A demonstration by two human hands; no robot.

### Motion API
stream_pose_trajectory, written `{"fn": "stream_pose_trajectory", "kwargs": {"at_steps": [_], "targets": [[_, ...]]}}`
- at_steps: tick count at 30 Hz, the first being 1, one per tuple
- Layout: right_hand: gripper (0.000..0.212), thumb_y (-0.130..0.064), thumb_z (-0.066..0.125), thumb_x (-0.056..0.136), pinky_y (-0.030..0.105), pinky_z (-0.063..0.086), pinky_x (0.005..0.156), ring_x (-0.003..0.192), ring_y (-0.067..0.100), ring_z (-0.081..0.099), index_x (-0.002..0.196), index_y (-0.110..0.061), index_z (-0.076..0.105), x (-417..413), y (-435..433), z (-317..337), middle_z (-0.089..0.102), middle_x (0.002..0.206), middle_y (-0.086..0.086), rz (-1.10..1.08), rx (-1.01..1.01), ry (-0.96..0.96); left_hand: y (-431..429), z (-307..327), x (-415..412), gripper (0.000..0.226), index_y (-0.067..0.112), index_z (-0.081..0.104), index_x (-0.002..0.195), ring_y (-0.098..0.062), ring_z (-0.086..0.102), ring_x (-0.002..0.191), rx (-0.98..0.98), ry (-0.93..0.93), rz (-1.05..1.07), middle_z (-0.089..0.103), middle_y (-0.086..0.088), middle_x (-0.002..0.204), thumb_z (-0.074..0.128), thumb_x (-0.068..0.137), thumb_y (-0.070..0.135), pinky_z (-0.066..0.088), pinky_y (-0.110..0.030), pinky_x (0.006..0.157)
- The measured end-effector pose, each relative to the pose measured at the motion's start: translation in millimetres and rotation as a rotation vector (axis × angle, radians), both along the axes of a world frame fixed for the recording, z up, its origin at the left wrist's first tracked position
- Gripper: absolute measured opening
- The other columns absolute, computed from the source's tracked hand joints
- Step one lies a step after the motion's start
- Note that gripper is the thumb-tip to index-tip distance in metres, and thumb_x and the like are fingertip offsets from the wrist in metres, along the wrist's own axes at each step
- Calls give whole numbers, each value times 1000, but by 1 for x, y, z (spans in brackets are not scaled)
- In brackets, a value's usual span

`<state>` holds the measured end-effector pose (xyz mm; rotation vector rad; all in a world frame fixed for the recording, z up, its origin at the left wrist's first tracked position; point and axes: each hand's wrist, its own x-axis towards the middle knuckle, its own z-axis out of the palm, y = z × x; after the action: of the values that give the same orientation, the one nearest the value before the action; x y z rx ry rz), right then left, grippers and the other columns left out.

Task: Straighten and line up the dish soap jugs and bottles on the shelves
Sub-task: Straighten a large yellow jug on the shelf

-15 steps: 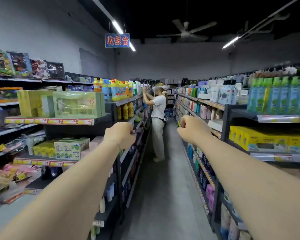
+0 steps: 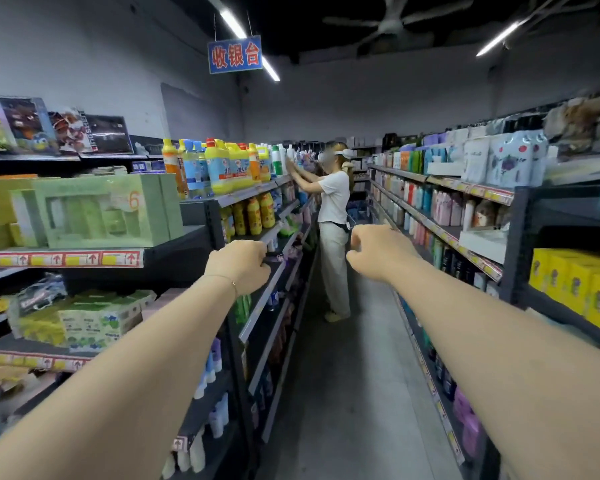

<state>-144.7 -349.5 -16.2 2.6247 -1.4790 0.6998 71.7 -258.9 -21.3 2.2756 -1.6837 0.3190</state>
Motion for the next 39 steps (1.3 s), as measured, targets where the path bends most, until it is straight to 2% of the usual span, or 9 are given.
{"fn": "stream_pose_trajectory", "kwargs": {"at_steps": [3,7,12,19,26,30,33,36,39], "targets": [[15,-27,47,87,32,36,69,87,26,55,97,-17,52,8,-70,5,58,97,4,52,21,18,-68,6,3,25,18,62,111,-29,59,95,21,23,37,64,-4,107,50,93,30,48,-44,91],[15,-32,47,86,35,45,70,85,26,56,95,-21,52,13,-169,21,59,95,2,75,13,12,-172,25,0,28,20,58,117,-28,59,98,9,51,23,62,-4,113,50,93,31,51,-42,88],[19,-32,47,90,33,39,69,88,27,55,103,-19,53,30,-260,26,58,100,2,124,2,15,-270,22,3,35,20,54,129,-29,57,106,32,67,9,59,-6,122,50,95,29,48,-45,93],[25,-28,48,91,36,45,70,83,25,51,110,-14,53,78,-361,22,53,100,3,219,25,38,-375,15,50,23,23,57,115,-27,59,95,37,73,89,62,-1,106,49,94,28,49,-45,90],[20,-30,48,90,33,40,65,81,24,53,104,-15,52,144,-486,25,56,98,3,278,-26,64,-499,13,105,30,22,57,120,-29,57,105,19,50,123,60,-5,118,51,92,31,49,-41,90],[18,-28,48,90,35,40,73,87,25,55,102,-14,52,195,-561,43,57,101,3,347,-35,66,-572,29,146,28,23,59,119,-28,57,104,-29,39,147,61,-4,118,53,92,31,49,-39,88],[20,-29,49,90,38,47,76,89,26,55,104,-15,53,230,-611,54,57,102,3,377,-53,47,-622,39,177,25,22,59,115,-26,58,97,-45,16,174,62,-4,115,52,93,31,49,-35,79],[21,-29,49,90,36,42,71,88,27,54,105,-16,53,261,-655,56,56,99,3,406,-68,24,-661,44,203,27,21,59,116,-24,59,91,-58,-27,216,61,-3,114,52,93,33,45,-32,70],[23,-30,49,90,34,40,72,89,26,55,108,-17,54,291,-693,52,57,102,2,450,-68,24,-691,43,228,28,22,59,118,-25,58,100,-53,-40,254,61,-3,117,52,92,32,49,-34,77]]}}
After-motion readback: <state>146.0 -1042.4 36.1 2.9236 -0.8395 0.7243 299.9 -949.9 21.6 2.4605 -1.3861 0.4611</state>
